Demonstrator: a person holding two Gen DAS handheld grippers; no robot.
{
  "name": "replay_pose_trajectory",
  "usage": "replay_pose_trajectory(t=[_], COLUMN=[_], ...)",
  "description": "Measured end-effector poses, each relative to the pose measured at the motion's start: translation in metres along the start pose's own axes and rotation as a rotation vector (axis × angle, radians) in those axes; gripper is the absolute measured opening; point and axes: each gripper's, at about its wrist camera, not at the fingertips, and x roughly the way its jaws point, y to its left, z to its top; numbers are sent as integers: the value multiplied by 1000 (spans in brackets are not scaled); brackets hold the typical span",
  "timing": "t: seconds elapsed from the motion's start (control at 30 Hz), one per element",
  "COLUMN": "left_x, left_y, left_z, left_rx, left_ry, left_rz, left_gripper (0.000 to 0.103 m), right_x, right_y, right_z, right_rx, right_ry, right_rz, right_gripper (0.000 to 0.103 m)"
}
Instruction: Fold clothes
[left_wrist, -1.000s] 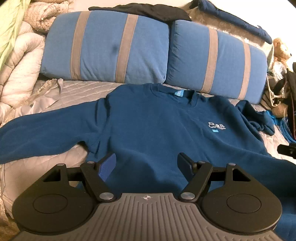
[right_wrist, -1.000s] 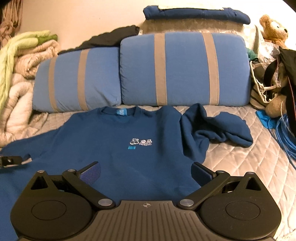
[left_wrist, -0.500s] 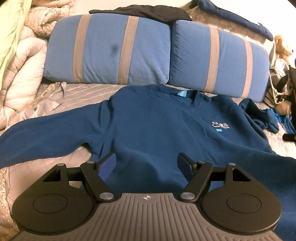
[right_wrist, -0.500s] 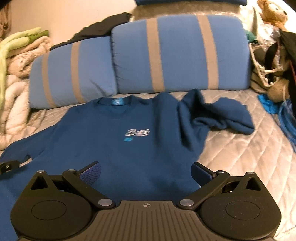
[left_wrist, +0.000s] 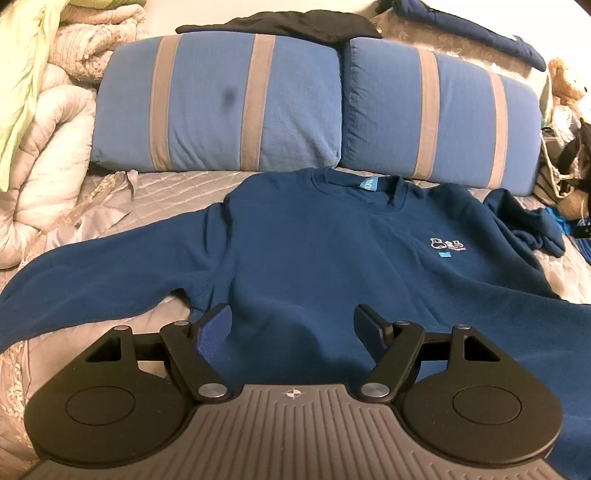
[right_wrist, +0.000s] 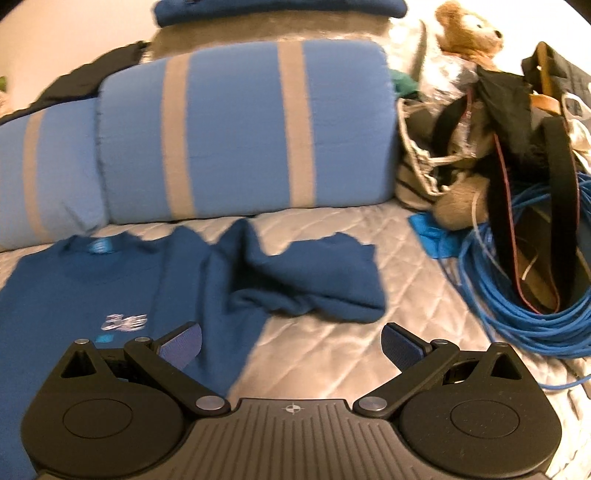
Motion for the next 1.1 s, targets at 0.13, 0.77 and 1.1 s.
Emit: replay_pose_trajectory(t=[0.13,0.77,1.1], left_x=[1,0,-2], left_y=[-1,-10,-13], left_z=[1,0,1], left_rx=[1,49,81], left_ry=[4,-8,-30], left_rz=[-1,75,109], left_gripper=[73,73,73], right_x=[21,91,124], right_y=[-14,-32,-16], right_z=[2,8,-4], right_rx=[38,74,87], right_ry=[1,64,179], right_rz=[-5,110,155], right_gripper=[103,89,58])
